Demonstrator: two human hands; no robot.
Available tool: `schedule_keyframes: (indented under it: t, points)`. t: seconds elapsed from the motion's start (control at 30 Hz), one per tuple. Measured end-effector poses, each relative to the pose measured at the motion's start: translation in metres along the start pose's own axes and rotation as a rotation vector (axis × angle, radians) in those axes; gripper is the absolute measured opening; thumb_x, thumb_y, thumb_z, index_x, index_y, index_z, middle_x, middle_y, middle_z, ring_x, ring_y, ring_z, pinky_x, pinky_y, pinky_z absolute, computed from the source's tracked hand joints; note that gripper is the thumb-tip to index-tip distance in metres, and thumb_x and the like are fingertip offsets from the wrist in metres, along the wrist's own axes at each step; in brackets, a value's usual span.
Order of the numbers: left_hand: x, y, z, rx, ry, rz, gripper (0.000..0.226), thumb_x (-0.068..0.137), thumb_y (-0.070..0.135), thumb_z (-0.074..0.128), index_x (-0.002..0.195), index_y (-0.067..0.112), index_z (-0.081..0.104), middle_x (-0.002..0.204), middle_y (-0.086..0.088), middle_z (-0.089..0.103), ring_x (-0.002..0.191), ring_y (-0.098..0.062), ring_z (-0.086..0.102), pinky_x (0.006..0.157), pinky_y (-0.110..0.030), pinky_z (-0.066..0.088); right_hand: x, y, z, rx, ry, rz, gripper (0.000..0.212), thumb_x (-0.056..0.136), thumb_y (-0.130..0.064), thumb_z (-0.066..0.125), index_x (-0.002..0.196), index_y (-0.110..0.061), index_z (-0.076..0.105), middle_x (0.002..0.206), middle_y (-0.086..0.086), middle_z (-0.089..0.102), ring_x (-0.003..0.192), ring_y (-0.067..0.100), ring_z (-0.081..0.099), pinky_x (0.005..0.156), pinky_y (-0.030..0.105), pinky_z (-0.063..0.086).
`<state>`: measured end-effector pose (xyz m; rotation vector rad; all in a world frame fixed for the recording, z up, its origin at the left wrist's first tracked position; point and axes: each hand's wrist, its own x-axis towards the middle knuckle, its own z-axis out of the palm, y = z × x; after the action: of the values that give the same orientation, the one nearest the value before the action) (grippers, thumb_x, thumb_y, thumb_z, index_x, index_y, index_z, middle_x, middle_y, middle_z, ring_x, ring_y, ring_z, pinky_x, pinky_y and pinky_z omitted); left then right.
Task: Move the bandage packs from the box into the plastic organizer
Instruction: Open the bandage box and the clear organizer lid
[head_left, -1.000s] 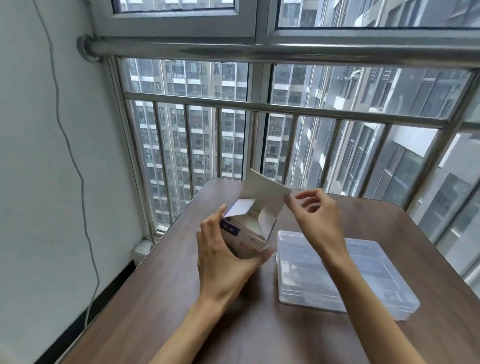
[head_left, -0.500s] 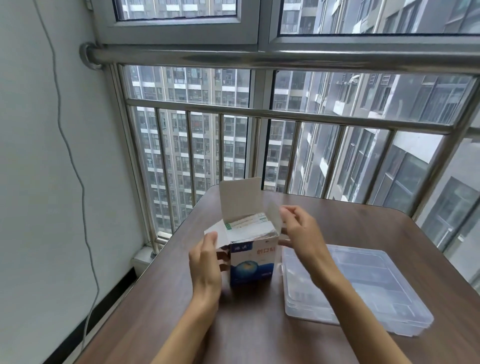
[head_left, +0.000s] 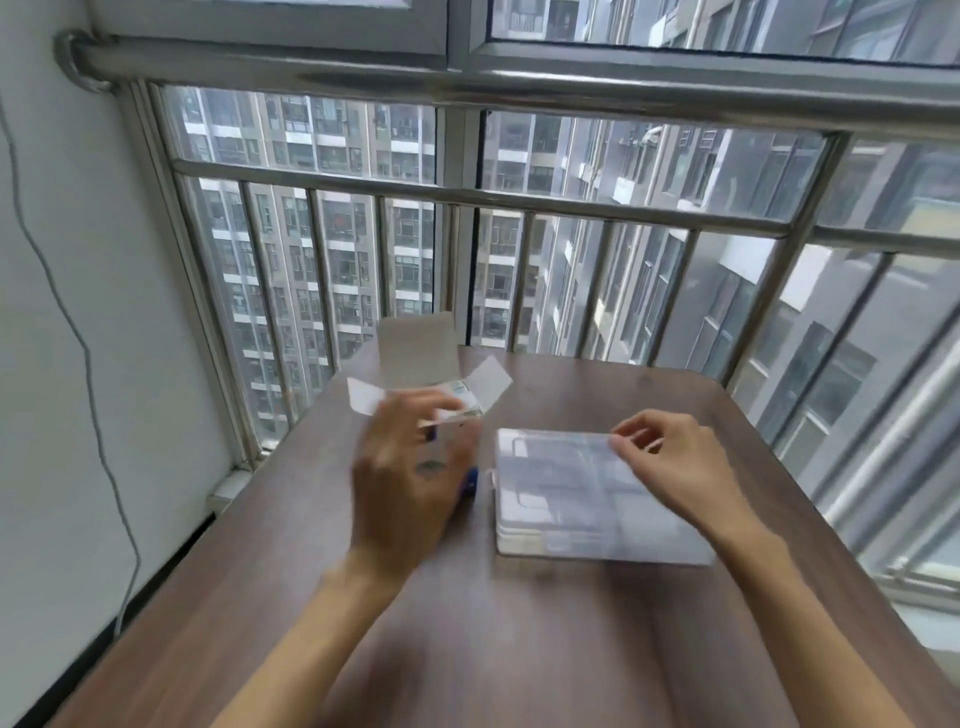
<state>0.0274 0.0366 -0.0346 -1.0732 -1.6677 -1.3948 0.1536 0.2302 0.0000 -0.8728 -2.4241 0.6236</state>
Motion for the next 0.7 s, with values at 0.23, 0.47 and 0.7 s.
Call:
schedule_keyframes:
  t: [0.23, 0.47, 0.7]
  points:
    - [-0.029, 0.014, 0.033, 0.51, -0.817, 0.368, 0.047, 0.061, 0.054, 0.08, 0.094, 0.023, 0.065, 0.092, 0.005, 0.067, 0.079, -0.017, 0.066, 0.064, -0.029, 0.053, -0.063, 0.044, -0.023, 0.122, -0.27, 0.402, 0.051, 0.094, -0.04, 0.05, 0.057, -0.009, 0.068, 0.048, 0.006, 0.064, 0.038, 0.013, 0.057, 0.046, 0.021, 0.043]
    - [-0.037, 0.016, 0.04, 0.812, -0.749, 0.852, 0.032, 0.082, -0.005, 0.034, 0.082, 0.014, 0.061, 0.069, -0.003, 0.058, 0.05, -0.015, 0.052, 0.039, -0.025, 0.033, -0.065, 0.039, -0.015, 0.644, -0.421, 0.699, 0.047, 0.094, -0.046, 0.047, 0.094, -0.001, 0.058, 0.069, 0.016, 0.071, 0.047, 0.016, 0.065, 0.042, 0.02, 0.051]
    - [-0.026, 0.025, 0.043, 0.921, -0.762, 1.088, 0.012, 0.069, 0.007, 0.06, 0.067, 0.018, 0.064, 0.056, 0.001, 0.054, 0.039, -0.008, 0.042, 0.042, -0.023, 0.016, -0.071, 0.037, -0.002, 0.858, -0.186, 0.724, 0.031, 0.089, -0.032, 0.062, 0.081, -0.002, 0.063, 0.047, 0.004, 0.063, 0.035, 0.006, 0.056, 0.039, 0.013, 0.046]
